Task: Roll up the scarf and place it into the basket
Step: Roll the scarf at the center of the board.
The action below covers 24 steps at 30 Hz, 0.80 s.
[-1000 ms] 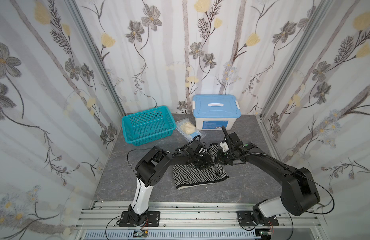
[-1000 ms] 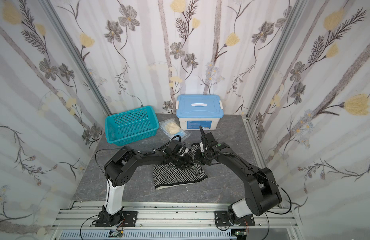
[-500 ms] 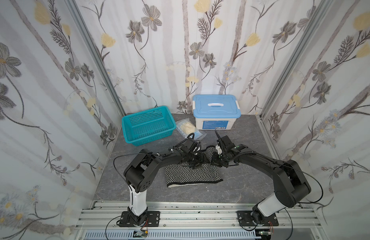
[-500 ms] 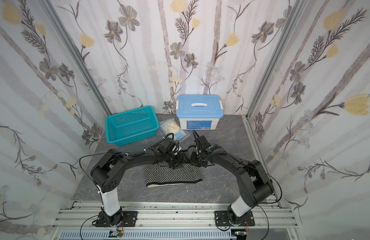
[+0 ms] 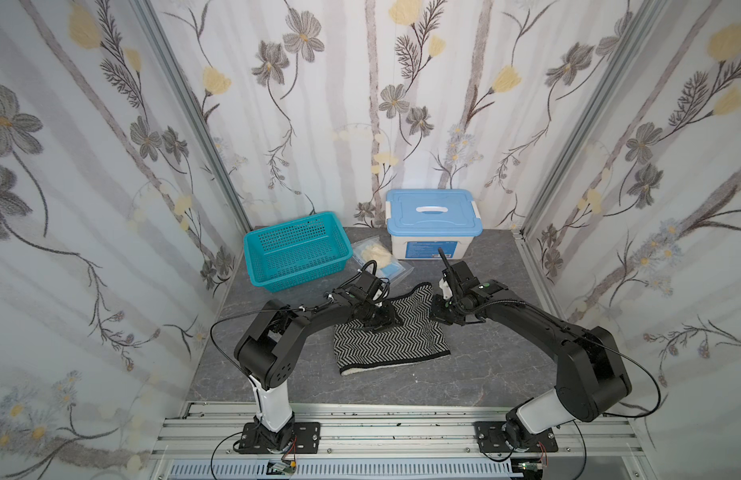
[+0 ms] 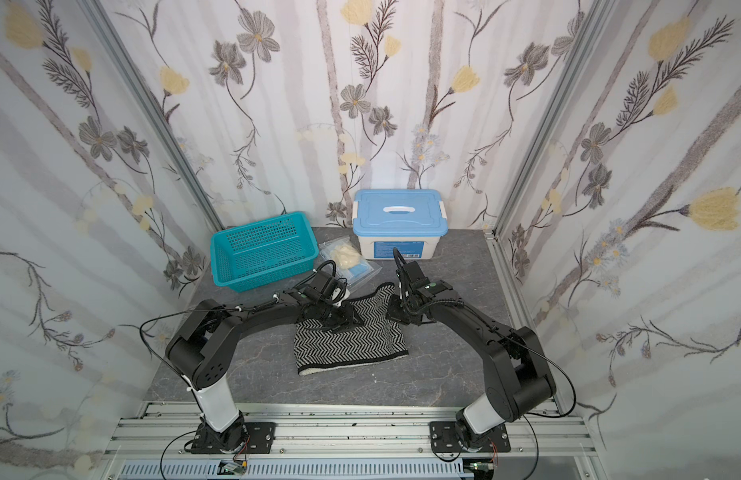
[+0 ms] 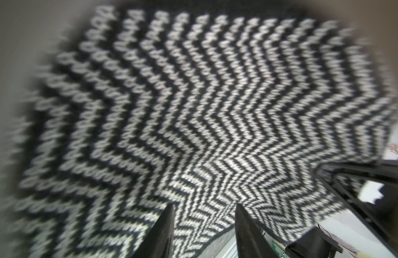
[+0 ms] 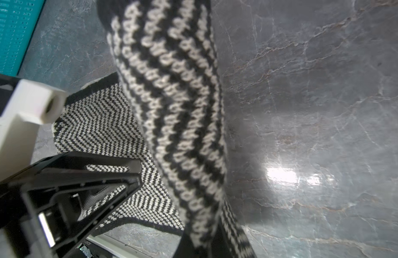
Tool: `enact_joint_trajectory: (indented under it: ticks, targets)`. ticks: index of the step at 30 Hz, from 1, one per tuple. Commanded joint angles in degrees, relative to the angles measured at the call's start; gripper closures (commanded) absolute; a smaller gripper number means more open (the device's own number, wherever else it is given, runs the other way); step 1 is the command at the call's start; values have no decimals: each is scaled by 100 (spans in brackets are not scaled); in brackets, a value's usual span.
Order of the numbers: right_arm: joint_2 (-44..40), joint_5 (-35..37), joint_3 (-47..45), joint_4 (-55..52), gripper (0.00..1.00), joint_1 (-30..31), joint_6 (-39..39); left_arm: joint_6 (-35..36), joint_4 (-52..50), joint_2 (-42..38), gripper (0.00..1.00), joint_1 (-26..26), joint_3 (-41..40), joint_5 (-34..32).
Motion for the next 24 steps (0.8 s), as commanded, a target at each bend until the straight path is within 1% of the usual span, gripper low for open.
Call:
enact_joint_trajectory:
  ticks: [1,5,11,16,24]
  targets:
    - [-89,268,115,-362,100,-99,-249,34,366,53,59,0,-119,84]
    - [30,245,300,-535,100,-144,-405,-209,846,142,59,-34,-278,226]
    - [373,154,512,-352,100,79,-164,-744,1665,408,60,-92,-430,325]
    - [699,242,664,-273,100,347,41,-884,1851,573,61,-183,-386,326]
    - [1037,440,671,-228,100,691,261,-1005,2067,493,61,-190,-696,367]
